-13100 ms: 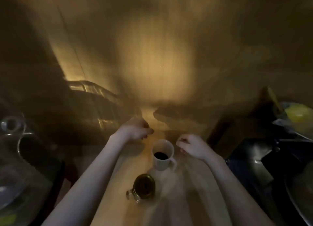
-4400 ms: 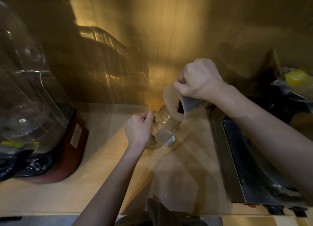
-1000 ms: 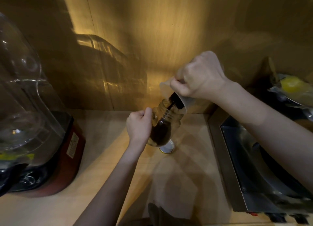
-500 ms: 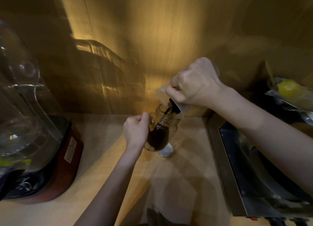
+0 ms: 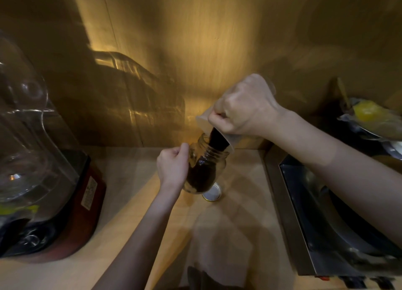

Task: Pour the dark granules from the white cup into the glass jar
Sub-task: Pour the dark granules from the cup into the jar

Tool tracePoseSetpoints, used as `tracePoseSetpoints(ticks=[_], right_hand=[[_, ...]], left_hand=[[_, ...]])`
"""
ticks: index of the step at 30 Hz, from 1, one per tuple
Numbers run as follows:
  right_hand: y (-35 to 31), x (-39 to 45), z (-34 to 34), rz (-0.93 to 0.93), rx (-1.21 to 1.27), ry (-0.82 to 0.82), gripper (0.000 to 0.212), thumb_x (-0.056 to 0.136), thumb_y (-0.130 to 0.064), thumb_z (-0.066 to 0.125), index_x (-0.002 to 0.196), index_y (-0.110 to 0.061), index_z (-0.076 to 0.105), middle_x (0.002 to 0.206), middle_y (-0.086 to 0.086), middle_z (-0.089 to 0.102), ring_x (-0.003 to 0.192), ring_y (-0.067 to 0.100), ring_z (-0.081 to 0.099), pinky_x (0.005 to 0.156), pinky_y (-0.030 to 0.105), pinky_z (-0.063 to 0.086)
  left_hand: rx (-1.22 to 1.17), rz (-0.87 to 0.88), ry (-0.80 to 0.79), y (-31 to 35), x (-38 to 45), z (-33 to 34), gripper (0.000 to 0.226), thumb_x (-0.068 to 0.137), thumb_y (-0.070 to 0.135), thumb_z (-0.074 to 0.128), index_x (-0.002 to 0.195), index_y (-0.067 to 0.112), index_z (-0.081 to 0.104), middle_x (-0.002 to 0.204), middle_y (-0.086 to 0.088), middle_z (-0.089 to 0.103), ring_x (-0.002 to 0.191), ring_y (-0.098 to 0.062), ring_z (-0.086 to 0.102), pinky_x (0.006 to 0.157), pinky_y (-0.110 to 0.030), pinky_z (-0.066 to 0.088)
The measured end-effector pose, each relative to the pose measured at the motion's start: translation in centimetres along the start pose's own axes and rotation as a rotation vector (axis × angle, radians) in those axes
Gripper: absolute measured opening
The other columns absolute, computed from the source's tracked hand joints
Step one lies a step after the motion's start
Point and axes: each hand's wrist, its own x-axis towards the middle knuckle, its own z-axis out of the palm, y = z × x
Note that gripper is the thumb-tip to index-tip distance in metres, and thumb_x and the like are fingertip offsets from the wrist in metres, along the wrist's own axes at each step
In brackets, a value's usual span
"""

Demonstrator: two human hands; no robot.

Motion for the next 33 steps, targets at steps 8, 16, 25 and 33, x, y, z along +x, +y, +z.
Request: tracePoseSetpoints(ticks=[8,16,25,33], right_hand=[[-0.01,0.05,0.22,-0.032,0.004,0.028,0.044,0.073,-0.022,0.042,0.032,-0.010,0.054,0.027,0.005,0.045,0.023,0.021,0.040,0.041,0.018,0.026],[0.33,-0.04,0.26,-0.029,0.002,0.031,0.043,0.073,-0.021,0.043,0.034,-0.010,0.055,0.028,0.005,0.046,0.024,0.021,0.040,0.041,0.018,0.026],[0.15,-0.32,0.51,-0.042,0.006,0.048,0.043,0.075,-0.020,0.043,0.034,-0.009,0.055,0.030,0.005,0.048,0.026,0.021,0.042,0.037,0.021,0.033],[-0.05,-0.48,0.49,-0.071,0.041,0.043,0.044,0.076,-0.020,0.043,0.035,-0.009,0.053,0.031,0.006,0.048,0.026,0.021,0.043,0.037,0.022,0.034]], left_hand=[[-0.016,-0.012,0.003,-0.06,0.07,-0.02,0.045,0.080,0.023,0.048,0.039,0.013,0.034,0.050,-0.012,0.031,0.047,-0.020,0.029,0.056,-0.034,0.029],[-0.043,-0.029,-0.004,-0.20,0.21,0.12,0.043,0.077,0.028,0.048,0.039,0.015,0.031,0.056,-0.013,0.030,0.052,-0.023,0.029,0.056,-0.034,0.028],[-0.032,-0.055,-0.017,-0.24,-0.01,-0.01,0.046,0.080,0.023,0.050,0.039,0.015,0.031,0.057,-0.014,0.030,0.050,-0.021,0.027,0.057,-0.034,0.027],[-0.016,-0.047,-0.005,-0.04,0.05,-0.07,0.046,0.080,0.023,0.049,0.039,0.014,0.031,0.059,-0.013,0.030,0.051,-0.021,0.027,0.057,-0.034,0.027]])
